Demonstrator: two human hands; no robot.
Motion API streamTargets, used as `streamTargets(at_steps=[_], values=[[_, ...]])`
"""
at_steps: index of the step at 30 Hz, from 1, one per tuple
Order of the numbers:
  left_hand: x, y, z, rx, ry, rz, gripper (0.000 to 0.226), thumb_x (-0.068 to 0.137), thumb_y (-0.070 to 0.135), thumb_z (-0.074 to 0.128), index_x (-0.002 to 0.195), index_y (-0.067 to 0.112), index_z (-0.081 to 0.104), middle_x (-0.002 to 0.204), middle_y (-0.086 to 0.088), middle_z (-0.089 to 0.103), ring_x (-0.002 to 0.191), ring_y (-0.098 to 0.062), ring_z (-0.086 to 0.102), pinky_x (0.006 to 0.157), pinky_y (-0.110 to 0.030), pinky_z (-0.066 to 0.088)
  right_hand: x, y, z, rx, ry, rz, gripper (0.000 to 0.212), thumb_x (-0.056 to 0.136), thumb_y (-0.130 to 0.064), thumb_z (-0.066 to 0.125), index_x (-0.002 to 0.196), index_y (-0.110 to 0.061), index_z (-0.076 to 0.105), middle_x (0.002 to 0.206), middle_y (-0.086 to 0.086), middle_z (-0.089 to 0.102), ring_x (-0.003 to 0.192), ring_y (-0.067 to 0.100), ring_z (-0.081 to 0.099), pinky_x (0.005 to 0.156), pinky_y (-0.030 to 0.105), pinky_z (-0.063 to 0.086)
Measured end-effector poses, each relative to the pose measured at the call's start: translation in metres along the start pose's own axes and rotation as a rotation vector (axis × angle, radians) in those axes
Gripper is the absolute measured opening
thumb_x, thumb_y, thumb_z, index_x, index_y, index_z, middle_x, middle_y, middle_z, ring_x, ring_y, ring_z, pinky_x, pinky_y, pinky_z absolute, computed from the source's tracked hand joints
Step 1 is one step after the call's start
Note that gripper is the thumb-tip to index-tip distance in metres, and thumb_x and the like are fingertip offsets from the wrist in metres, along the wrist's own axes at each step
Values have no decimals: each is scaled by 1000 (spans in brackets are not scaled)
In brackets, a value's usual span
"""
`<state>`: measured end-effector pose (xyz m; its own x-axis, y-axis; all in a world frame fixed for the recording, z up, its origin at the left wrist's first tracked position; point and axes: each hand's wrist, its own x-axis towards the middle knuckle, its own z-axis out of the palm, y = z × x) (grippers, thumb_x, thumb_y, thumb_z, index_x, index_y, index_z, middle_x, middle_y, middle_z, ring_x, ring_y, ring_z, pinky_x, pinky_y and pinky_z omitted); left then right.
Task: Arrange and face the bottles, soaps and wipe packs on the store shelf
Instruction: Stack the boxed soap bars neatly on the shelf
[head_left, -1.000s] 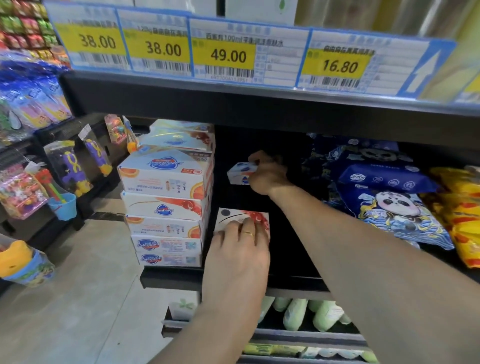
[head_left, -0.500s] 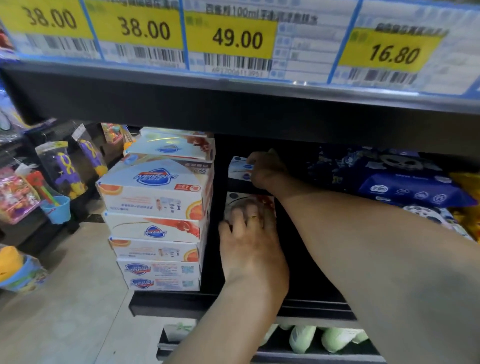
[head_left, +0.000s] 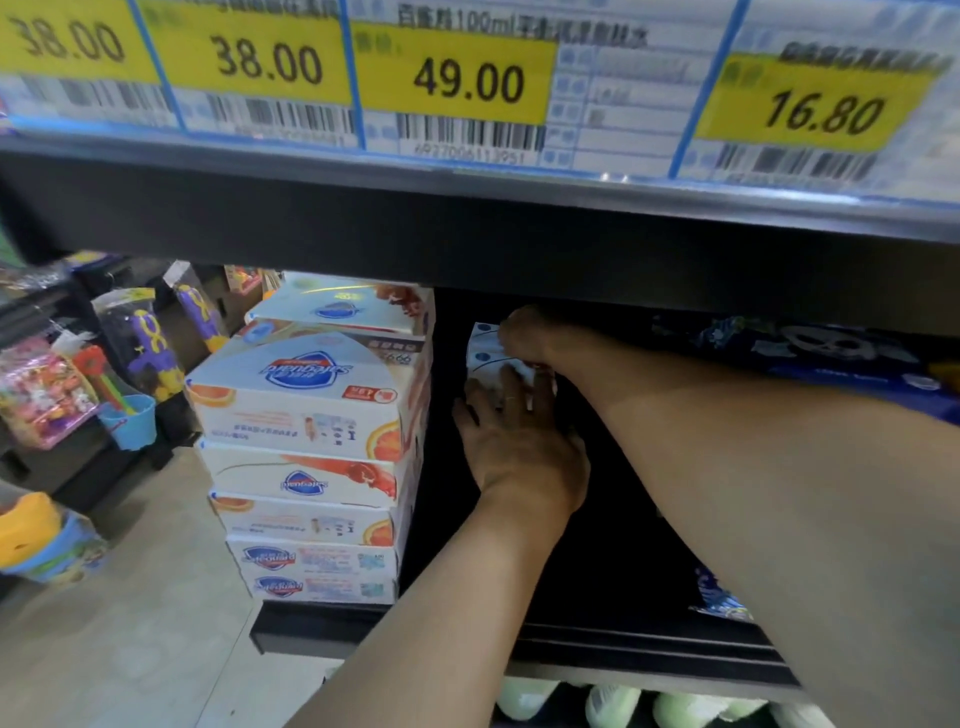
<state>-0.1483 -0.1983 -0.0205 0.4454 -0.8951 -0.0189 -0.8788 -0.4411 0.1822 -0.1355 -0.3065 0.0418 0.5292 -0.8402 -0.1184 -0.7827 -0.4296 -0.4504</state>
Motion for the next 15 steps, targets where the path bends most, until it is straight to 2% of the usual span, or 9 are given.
streamTargets(at_steps=[7, 10, 13, 15], values=[[11, -4, 4, -18, -21, -39, 69, 106, 57, 22, 161, 37, -13, 172, -3, -17, 156, -43, -9, 124, -59, -1, -10, -2, -4, 61, -36, 20, 42, 111, -10, 28, 146, 8, 44, 152, 26, 45, 142, 38, 41, 111, 38, 34], [14, -3, 3, -35, -41, -41, 69, 106, 56, 23, 162, 36, -13, 172, -3, -17, 155, -44, -10, 124, -59, -1, -12, -5, -4, 54, -55, 27, 42, 112, -12, 28, 143, 6, 48, 148, 25, 50, 138, 37, 47, 108, 37, 38], [16, -3, 2, -57, -60, -34, 69, 106, 56, 23, 163, 35, -10, 172, -4, -16, 155, -45, -10, 124, -58, 0, -14, -7, -4, 41, -61, 36, 41, 112, -17, 28, 140, 0, 53, 139, 20, 58, 116, 30, 60, 92, 34, 45], [12, -3, 0, -75, -74, -28, 69, 106, 56, 23, 163, 33, -9, 172, -4, -17, 155, -44, -11, 125, -58, 2, -20, -9, -3, 55, -48, 57, 42, 110, -19, 31, 144, -4, 50, 133, 18, 60, 96, 23, 58, 75, 30, 44]])
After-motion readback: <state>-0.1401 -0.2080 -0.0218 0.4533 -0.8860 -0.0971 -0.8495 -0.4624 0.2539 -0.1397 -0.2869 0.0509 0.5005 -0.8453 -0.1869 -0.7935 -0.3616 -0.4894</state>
